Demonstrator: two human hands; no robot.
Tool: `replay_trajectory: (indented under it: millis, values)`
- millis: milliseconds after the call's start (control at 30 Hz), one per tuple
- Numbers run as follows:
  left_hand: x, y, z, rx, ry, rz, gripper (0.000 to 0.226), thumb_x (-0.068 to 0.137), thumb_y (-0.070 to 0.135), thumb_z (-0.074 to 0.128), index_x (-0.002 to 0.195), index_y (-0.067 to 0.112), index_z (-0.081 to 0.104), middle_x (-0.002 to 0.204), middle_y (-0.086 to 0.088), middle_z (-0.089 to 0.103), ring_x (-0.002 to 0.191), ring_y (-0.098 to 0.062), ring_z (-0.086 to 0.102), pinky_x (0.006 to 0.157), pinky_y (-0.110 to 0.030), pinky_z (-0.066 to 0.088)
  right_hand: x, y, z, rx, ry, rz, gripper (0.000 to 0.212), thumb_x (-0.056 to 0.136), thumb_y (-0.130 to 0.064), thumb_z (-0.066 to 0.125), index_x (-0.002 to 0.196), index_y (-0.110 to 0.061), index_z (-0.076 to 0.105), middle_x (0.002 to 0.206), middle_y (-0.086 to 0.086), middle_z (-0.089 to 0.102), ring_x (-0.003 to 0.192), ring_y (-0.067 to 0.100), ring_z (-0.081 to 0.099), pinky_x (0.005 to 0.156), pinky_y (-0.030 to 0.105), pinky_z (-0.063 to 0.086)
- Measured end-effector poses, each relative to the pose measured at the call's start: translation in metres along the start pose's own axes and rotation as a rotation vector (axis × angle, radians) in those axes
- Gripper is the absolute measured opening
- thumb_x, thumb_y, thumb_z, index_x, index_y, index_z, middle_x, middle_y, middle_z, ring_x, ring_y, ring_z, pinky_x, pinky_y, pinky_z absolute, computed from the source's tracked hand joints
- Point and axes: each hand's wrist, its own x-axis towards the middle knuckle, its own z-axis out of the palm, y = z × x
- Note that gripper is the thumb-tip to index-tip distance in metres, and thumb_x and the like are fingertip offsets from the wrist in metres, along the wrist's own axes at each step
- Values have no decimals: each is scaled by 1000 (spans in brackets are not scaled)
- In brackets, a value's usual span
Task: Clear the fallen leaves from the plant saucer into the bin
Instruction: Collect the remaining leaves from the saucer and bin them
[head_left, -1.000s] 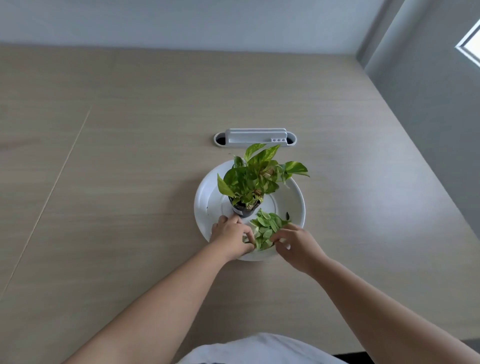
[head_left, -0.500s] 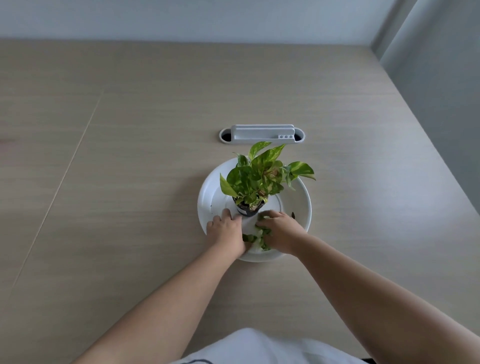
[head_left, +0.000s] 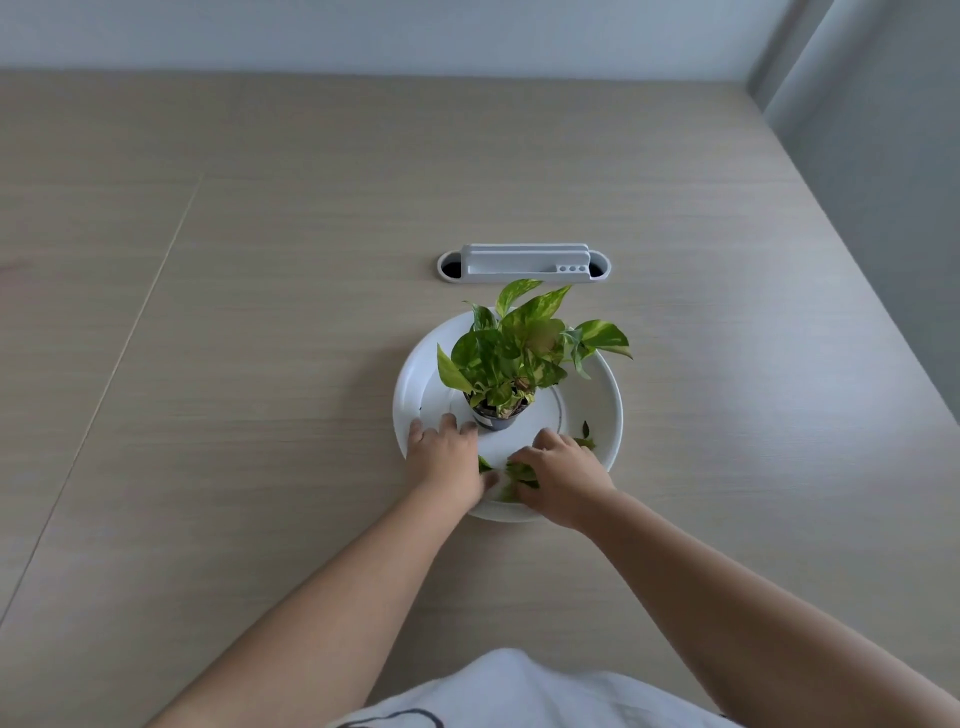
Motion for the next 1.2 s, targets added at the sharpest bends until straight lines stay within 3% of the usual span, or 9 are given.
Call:
replay_trajectory:
  millis: [100,200,267,500,667,767,867,1000,1200]
  values:
    - [3,-7,-6,-30,-9,23,51,82,55,60,117,19,55,119,-6,54,100,-26,63,118,-50,4,0,-5,0,26,-21,-9,38,88,-44,51,119,-25,63,115,4,51,102,28,54,83,36,47]
    - [3,-13,-10,-58,-26,29,36,86,44,59,113,19,57,118,-5,55,101,-23,62,119,-48,-3,0,-3,-2,18,-50,-60,30,89,-29,45,91,-18,72,106,4,55,89,27,57,72,32,44]
    - [1,-13,-11,-68,-20,35,31,87,38,59,112,19,58,116,-4,57,101,-22,61,119,-48,-5,-1,0,-4,1,-64,-79,30,88,-26,43,84,-16,72,101,3,57,88,26,57,71,31,43]
    - [-2,-18,-10,-212,55,7,32,83,50,59,102,24,60,105,2,58,92,-19,64,118,-51,-6,-9,2,-9,260,174,73,25,91,-30,52,107,-19,68,112,2,57,88,21,60,72,32,51]
    - [-3,-28,-6,-163,82,4,52,74,68,60,103,25,60,103,3,59,97,-18,62,118,-51,-4,-5,-13,-4,95,63,160,53,82,-57,59,121,-22,55,119,2,50,103,23,56,73,34,51]
    - [-3,-25,-3,-105,23,44,65,70,68,65,113,21,58,110,-3,57,104,-23,59,119,-51,7,1,-25,1,-17,17,187,61,77,-62,61,119,-19,51,116,5,47,102,27,56,69,34,48]
    - [0,-23,0,-86,4,64,60,72,58,70,116,19,58,113,-5,56,106,-26,59,116,-45,23,8,-29,4,-62,28,232,53,79,-51,65,116,-16,49,112,6,46,94,29,56,62,34,41]
    - [5,-25,-1,-120,-23,57,49,72,46,75,107,17,59,106,-5,57,95,-31,59,87,-37,48,10,-26,6,-47,35,191,44,82,-41,64,113,-14,49,110,8,46,92,29,55,60,34,41]
    - [9,-28,0,-183,-92,79,32,76,31,76,101,16,62,103,-4,63,89,-30,63,80,-38,55,11,-17,11,39,35,132,30,85,-25,60,112,-13,59,112,7,48,93,28,56,69,36,52]
